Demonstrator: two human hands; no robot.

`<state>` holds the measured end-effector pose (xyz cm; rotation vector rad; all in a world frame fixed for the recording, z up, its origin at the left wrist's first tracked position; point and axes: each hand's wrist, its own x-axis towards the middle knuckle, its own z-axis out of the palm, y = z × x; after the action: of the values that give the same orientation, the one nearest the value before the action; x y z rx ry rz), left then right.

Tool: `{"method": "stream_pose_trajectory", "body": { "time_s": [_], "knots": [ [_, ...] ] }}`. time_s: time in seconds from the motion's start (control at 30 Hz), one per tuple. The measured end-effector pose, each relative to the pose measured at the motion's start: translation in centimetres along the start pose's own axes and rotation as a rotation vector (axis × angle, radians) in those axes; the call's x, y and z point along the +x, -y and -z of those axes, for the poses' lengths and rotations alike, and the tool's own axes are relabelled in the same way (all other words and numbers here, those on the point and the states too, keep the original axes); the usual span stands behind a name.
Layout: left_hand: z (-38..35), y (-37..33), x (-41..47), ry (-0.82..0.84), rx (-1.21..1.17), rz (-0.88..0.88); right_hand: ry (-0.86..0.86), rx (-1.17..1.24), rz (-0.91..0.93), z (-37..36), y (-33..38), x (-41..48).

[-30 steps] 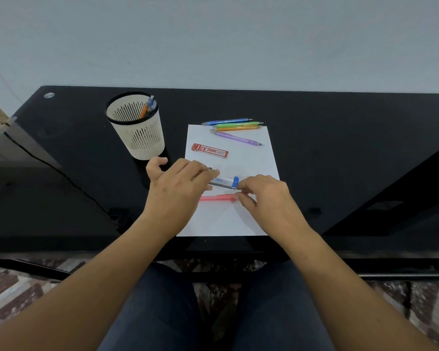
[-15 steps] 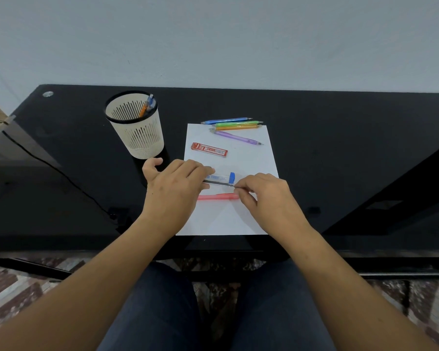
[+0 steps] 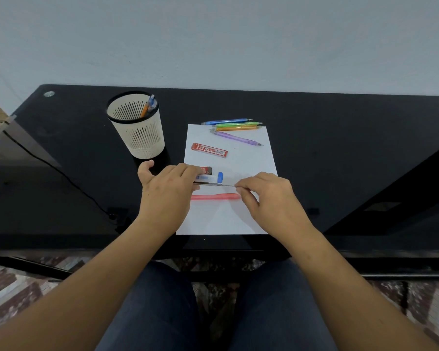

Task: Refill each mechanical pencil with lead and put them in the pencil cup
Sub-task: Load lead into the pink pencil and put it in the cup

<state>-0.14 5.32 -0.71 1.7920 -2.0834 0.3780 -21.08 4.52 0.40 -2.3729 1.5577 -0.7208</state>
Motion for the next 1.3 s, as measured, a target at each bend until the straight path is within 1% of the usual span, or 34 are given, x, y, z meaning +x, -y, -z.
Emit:
{"method": "stream_pose_trajectory", "body": {
  "time_s": [0.1, 0.23, 0.33, 0.43, 0.57, 0.67, 0.8, 1.0, 1.3],
  "knots": [
    [-0.1, 0.1, -0.1, 0.053, 0.018, 0.030, -0.004, -0.002, 0.000, 0.1, 0.1, 0.0],
    [-0.2, 0.1, -0.2, 0.073, -0.014, 0.053, -0.025, 0.011, 0.017, 0.1, 0.2, -0.1],
    [0.1, 0.0, -0.2, 0.154, -0.019, 0.096, -0.047, 0.026, 0.027, 0.1, 0.2, 0.0],
    [0.3, 0.1, -0.1, 0.243, -0.040, 0.163, -0.097, 0.055, 0.034, 0.2, 0.1, -0.2],
    [0.4, 0.1, 0.2, 0.306, -0.071, 0.254, -0.198, 0.074, 0.045, 0.5, 0.2, -0.3],
    [0.5, 0.1, 0.2, 0.307, -0.117, 0.295, -0.261, 0.064, 0.040, 0.7, 0.5, -0.3],
    [0.9, -0.1, 0.2, 0.292, -0.139, 0.292, -0.306, 0.059, 0.009, 0.6, 0.6, -0.2],
    [1.8, -0.7, 0.4, 0.285, -0.143, 0.264, -0.265, 0.039, -0.063, 0.3, 0.3, 0.0],
    [1.8, -0.9, 0.5, 0.267, -0.189, 0.285, -0.231, 0.036, -0.073, 0.2, 0.3, 0.0]
  ]
}}
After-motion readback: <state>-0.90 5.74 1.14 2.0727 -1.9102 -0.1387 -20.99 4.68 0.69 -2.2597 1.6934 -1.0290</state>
